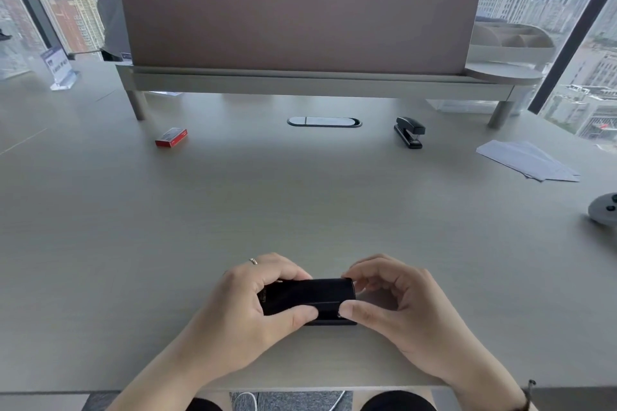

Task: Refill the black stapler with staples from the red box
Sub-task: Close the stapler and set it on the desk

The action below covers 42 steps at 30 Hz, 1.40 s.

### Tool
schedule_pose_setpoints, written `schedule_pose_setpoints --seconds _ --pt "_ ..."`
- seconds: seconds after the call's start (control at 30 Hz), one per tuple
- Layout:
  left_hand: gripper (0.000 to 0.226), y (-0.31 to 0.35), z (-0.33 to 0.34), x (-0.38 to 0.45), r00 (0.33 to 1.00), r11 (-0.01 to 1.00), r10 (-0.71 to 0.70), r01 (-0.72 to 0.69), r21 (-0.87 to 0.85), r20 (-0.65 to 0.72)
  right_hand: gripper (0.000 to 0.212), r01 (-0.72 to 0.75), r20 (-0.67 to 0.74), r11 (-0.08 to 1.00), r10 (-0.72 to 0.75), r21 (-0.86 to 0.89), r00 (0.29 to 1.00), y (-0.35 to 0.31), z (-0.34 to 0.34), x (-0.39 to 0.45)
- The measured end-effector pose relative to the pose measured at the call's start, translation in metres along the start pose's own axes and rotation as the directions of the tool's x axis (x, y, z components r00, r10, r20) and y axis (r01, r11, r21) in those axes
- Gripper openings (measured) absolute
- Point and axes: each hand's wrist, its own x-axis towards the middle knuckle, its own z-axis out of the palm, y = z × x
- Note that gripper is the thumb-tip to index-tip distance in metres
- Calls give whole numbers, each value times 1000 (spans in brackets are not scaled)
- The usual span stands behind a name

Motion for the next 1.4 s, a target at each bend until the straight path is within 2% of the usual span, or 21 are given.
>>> schedule_pose_setpoints --seconds 0.37,0.47,0.6,0.73,0.8,0.87,1.0,1.17,1.4 --pt "32 -2 -1 -1 1000 999 -19 19 -37 -5 32 5 5 1000 -5 -3 1000 1 1 -1" --pt "46 -7 -2 -2 997 999 -37 35 -31 -70 38 3 40 1000 -2 -18 999 -3 -1 -2" --pt "32 -10 -1 -3 988 999 -38 33 -37 -150 38 17 125 999 -12 -36 992 -6 -3 -4" --pt "35 -15 1 -4 955 996 -77 85 18 -285 29 41 120 999 -39 -15 992 -5 -4 -5" --pt "25 -16 1 -4 948 995 -100 104 -3 -303 24 53 134 998 -56 23 989 -7 -4 -5" --pt "20 -13 0 -5 957 991 -132 121 -61 -256 24 61 142 997 -66 38 988 -9 -2 -5" --pt "18 -8 -1 -14 981 987 -154 148 -54 -116 24 37 152 999 -37 0 988 -8 1 -4" --pt "46 -1 -8 -22 987 981 -143 151 -120 68 39 56 128 997 -50 -45 991 -9 5 -4" --pt "46 4 -12 -20 989 986 -116 125 -108 87 52 12 164 1000 -8 -25 986 -12 7 -5"
